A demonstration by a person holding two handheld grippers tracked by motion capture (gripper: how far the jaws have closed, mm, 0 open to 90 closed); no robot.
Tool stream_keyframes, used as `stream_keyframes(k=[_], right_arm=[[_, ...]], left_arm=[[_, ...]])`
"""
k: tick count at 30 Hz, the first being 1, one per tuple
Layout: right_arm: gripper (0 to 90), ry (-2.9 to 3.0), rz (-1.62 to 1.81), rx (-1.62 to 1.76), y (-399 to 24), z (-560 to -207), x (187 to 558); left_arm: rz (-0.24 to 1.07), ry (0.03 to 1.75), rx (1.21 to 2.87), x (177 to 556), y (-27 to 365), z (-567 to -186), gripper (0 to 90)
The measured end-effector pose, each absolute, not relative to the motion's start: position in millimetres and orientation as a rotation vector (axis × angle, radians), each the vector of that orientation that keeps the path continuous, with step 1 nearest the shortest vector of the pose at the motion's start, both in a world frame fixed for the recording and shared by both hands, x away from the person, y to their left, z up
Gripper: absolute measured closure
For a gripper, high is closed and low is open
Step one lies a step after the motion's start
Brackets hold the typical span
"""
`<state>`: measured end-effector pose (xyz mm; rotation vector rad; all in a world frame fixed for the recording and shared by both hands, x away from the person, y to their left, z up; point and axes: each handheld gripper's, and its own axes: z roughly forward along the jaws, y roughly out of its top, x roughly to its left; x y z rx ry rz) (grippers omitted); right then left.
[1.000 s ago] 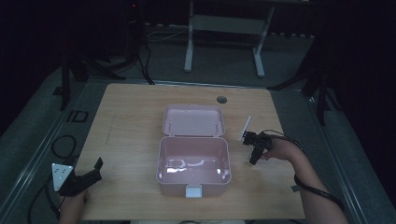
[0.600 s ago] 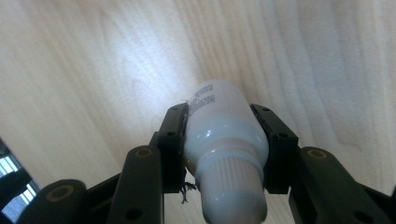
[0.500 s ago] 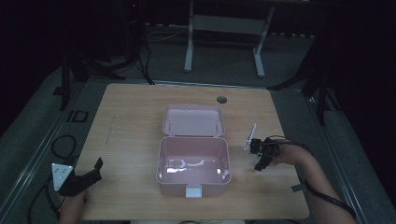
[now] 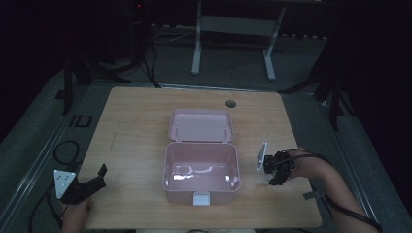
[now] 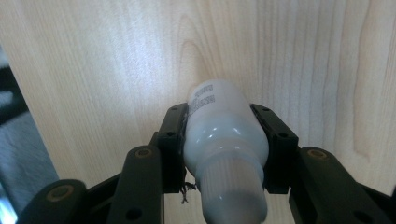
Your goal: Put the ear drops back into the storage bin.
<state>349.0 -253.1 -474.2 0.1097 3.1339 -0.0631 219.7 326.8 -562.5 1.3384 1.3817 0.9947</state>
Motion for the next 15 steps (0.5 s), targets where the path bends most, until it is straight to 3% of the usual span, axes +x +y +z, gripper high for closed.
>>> stream_keyframes(k=[15], right_arm=[[59.6,3.130,-0.108,-0.175,-229,-466,322]], left_arm=[[0.993,1.383,1.337,220,327,-562,0.4]])
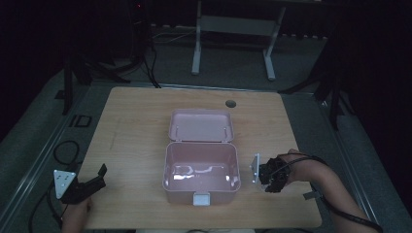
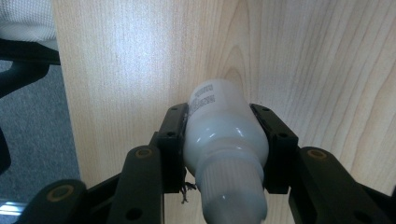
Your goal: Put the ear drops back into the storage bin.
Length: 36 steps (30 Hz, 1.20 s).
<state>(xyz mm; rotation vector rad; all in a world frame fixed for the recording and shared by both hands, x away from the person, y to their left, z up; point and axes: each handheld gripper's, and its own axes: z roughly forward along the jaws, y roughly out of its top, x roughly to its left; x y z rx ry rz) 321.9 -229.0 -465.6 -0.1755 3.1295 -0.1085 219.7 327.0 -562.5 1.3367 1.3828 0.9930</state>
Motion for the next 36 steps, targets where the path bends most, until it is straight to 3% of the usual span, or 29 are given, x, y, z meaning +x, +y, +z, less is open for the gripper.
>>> stream_keyframes(k=[12,36], right_arm=[[59.6,3.149,-0.151,-0.176,-214,-447,318],[59.6,3.106,-0.126,-0.145,-185,-378,321]], left_arm=[[0.992,1.384,1.336,220,327,-562,0.4],[0.994,1.384,1.333,220,327,-562,0.5]])
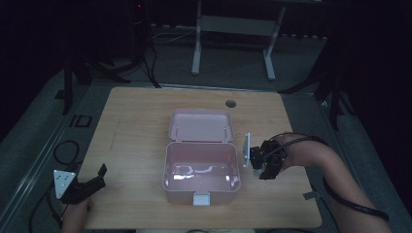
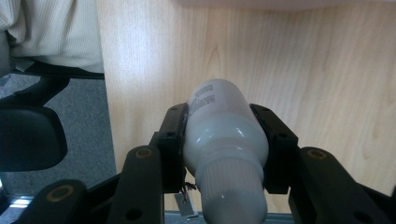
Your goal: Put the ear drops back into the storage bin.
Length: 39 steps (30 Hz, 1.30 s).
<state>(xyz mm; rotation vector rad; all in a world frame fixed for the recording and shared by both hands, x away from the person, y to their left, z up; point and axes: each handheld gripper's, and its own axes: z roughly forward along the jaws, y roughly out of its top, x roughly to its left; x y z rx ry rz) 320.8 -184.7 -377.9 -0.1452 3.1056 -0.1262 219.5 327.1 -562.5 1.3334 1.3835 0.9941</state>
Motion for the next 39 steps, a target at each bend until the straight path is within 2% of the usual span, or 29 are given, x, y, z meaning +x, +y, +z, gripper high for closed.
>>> stream_keyframes(k=[18,39], right_arm=[[59.6,3.075,-0.097,-0.202,-155,-352,325],[59.6,3.074,-0.071,-0.337,-104,-356,330]], left_arm=[[0.993,1.382,1.336,219,327,-562,0.5],[0.988,1.380,1.333,219,328,-562,0.5]])
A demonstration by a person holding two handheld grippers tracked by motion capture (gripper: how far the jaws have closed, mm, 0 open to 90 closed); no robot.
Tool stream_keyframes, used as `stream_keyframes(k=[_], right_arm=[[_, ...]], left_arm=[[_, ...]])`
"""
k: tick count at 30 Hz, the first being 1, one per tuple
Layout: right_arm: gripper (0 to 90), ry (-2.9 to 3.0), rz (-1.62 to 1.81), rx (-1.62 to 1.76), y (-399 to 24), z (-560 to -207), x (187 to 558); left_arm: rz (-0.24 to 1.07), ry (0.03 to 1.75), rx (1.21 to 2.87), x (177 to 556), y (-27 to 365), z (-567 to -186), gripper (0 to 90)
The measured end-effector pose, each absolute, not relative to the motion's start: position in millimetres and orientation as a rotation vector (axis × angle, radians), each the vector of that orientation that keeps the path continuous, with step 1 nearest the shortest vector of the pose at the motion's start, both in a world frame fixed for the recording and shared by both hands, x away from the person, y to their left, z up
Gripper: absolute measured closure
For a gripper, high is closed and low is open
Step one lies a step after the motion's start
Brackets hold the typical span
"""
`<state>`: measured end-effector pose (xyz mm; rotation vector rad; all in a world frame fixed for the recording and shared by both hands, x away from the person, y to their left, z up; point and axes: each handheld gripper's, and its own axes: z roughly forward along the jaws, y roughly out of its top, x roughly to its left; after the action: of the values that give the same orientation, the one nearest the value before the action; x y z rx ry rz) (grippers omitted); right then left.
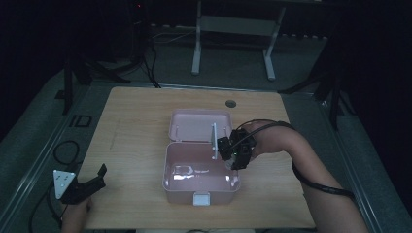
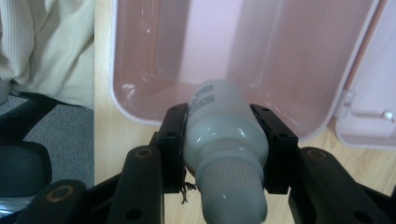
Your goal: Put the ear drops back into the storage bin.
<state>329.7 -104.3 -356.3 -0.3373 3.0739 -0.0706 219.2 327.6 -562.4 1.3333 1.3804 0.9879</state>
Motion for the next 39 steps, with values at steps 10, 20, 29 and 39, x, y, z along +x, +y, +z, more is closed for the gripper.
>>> stream_keyframes(k=[10,20,29,39], right_arm=[[59.6,3.094,-0.085,-0.410,-87,-378,328],[59.6,3.093,-0.094,-0.442,-78,-410,331],[59.6,3.086,-0.123,-0.463,-74,-436,331],[59.5,3.113,-0.200,-0.497,-71,-459,329]], left_arm=[[0.987,1.381,1.334,219,328,-562,0.5],[0.987,1.380,1.334,220,328,-562,0.5],[0.988,1.379,1.340,219,327,-562,0.5],[0.987,1.377,1.341,219,327,-562,0.5]])
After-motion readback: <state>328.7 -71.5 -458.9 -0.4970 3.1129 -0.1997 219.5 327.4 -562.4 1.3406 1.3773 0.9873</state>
